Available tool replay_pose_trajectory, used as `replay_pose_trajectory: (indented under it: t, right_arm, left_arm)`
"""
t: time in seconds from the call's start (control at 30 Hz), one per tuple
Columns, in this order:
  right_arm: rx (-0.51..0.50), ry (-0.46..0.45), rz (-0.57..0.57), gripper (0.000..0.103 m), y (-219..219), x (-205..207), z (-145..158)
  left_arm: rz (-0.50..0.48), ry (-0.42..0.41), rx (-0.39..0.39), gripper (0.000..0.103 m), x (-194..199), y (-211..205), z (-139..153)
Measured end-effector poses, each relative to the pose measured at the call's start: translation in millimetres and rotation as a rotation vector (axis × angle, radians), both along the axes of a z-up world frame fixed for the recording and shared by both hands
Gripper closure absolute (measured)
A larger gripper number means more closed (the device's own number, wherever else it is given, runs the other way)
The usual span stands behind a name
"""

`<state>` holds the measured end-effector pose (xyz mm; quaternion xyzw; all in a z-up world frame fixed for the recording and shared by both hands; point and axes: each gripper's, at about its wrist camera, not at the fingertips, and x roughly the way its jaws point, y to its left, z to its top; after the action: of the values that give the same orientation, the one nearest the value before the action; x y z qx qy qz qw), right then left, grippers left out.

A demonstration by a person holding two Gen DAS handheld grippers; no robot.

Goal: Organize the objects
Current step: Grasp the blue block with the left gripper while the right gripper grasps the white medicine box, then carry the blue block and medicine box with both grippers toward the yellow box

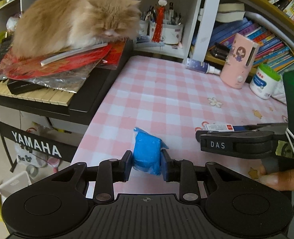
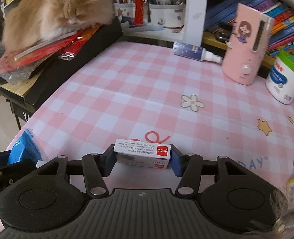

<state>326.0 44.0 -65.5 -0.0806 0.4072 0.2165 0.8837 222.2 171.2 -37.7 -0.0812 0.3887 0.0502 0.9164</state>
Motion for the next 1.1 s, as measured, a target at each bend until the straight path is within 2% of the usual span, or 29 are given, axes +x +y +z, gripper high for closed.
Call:
replay_pose_trajectory:
  t: [0.27, 0.6, 1.1]
  right_arm:
    - [0.035, -0.004, -0.02, 0.051, -25.7, -37.0, 20.9]
    - [0.057, -0.049, -0.037, 0.051, -60.9, -107.7, 45.4]
    - [0.057, -0.039, -0.12, 0.051, -112.4, -224.7, 54.0]
  left_arm:
    - [-0.015, -0.036, -0.01, 0.075, -27.5, -10.9, 12.8]
    - [-0.049, -0.068, -0.018, 0.076, -82.9, -31.2, 24.4]
    - [-0.107, -0.085, -0.037, 0.076, -192.3, -56.8, 33.7]
